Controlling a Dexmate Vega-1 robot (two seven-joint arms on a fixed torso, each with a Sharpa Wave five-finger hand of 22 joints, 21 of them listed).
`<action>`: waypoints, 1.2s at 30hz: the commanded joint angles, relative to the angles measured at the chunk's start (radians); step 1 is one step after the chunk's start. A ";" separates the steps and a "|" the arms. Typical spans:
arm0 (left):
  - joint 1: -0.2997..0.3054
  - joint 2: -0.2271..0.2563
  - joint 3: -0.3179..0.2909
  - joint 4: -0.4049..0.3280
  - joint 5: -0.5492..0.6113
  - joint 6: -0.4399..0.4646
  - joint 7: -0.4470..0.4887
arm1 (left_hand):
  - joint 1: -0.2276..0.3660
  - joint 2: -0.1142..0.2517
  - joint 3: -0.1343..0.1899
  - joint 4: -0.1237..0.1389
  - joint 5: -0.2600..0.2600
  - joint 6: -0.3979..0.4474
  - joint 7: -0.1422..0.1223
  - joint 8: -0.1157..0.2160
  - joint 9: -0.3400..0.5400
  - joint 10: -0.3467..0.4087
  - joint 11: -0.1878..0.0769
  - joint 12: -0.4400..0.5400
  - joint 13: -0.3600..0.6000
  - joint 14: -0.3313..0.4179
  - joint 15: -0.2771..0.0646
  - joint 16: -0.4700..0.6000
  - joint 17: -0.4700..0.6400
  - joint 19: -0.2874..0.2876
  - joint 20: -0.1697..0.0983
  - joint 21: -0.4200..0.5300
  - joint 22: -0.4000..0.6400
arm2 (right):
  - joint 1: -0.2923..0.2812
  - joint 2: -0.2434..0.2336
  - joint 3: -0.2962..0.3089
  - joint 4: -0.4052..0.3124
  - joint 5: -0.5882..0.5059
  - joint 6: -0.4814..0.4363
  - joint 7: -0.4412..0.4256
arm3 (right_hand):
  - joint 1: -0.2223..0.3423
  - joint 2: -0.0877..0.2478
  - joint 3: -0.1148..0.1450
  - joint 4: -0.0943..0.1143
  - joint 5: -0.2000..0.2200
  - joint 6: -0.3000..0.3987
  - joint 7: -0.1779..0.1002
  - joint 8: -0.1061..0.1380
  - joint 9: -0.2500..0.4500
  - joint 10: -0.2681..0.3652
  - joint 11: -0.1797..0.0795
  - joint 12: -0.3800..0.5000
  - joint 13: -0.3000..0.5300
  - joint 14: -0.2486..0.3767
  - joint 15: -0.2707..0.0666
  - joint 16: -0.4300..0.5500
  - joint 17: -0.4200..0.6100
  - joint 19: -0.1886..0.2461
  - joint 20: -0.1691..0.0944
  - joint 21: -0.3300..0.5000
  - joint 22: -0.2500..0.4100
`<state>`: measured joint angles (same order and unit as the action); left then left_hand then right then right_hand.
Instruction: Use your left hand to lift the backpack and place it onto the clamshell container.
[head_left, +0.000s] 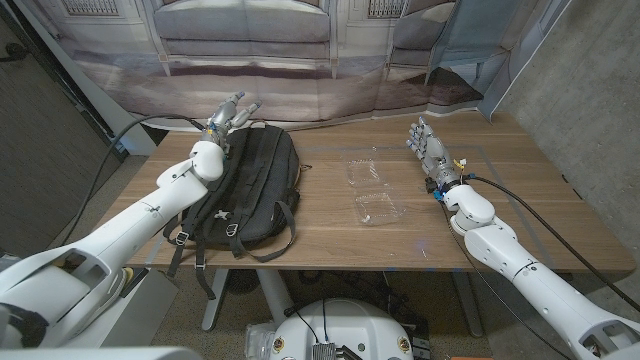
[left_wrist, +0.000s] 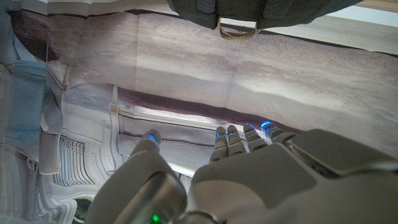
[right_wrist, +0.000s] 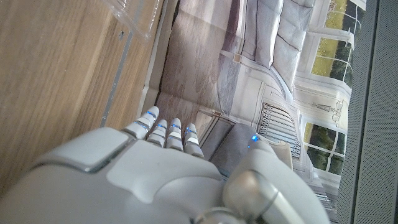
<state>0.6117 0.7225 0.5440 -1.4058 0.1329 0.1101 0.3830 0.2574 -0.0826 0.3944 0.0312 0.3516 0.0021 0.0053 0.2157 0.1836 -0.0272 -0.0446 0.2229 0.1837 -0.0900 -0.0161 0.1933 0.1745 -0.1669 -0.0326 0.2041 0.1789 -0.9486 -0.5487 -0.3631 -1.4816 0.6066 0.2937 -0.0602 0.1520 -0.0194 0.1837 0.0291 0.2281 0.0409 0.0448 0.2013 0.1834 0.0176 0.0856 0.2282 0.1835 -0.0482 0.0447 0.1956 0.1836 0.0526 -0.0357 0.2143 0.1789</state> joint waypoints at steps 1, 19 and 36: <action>-0.039 -0.004 0.034 0.031 0.051 0.048 -0.026 | 0.015 0.004 0.003 -0.005 0.006 -0.001 0.000 0.005 0.005 0.008 0.001 0.000 0.003 0.005 -0.001 0.004 0.004 -0.033 -0.018 0.005 0.002 | -0.009 0.000 0.003 -0.010 -0.003 -0.003 -0.011 | 0.001 0.008 -0.003 -0.003 0.000 0.007 0.002 -0.004 0.004 0.006 0.005 -0.004 0.002 0.004 0.001 -0.004 0.003 0.010 -0.020 -0.001 0.005; -0.095 -0.014 0.085 0.056 0.102 0.101 -0.064 | 0.036 -0.001 0.002 -0.019 0.014 -0.006 0.001 0.000 0.005 0.008 -0.003 -0.004 0.003 0.004 0.002 0.000 0.004 -0.033 -0.010 0.003 0.001 | -0.013 -0.004 0.005 -0.016 -0.003 -0.005 -0.012 | 0.001 0.009 -0.005 -0.005 -0.002 0.007 0.001 -0.005 0.004 0.007 0.005 -0.006 0.003 0.005 0.002 -0.005 0.004 0.011 -0.020 -0.003 0.006; -0.185 -0.050 0.149 0.143 0.155 0.106 -0.097 | 0.050 -0.006 0.001 -0.028 0.019 -0.008 0.000 -0.002 0.005 0.008 -0.005 -0.007 0.003 0.003 0.002 -0.002 0.004 -0.031 -0.007 0.002 0.001 | -0.024 -0.012 0.010 -0.036 -0.005 -0.012 -0.023 | 0.001 0.010 -0.006 -0.007 -0.003 0.007 0.001 -0.005 0.004 0.008 0.005 -0.006 0.003 0.005 0.001 -0.005 0.003 0.011 -0.019 -0.004 0.006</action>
<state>0.4799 0.6949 0.6561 -1.3138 0.2547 0.2111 0.3079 0.2917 -0.0906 0.3957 0.0077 0.3631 0.0019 0.0053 0.2157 0.1836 -0.0239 -0.0411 0.2180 0.1836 -0.0901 -0.0160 0.1933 0.1745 -0.1669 -0.0325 0.2041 0.1768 -0.9677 -0.5569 -0.3554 -1.5067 0.6027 0.2858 -0.0774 0.1520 -0.0194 0.1796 0.0250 0.2282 0.0410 0.0448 0.2013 0.1834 0.0177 0.0856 0.2236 0.1835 -0.0482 0.0447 0.1955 0.1836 0.0526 -0.0357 0.2106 0.1789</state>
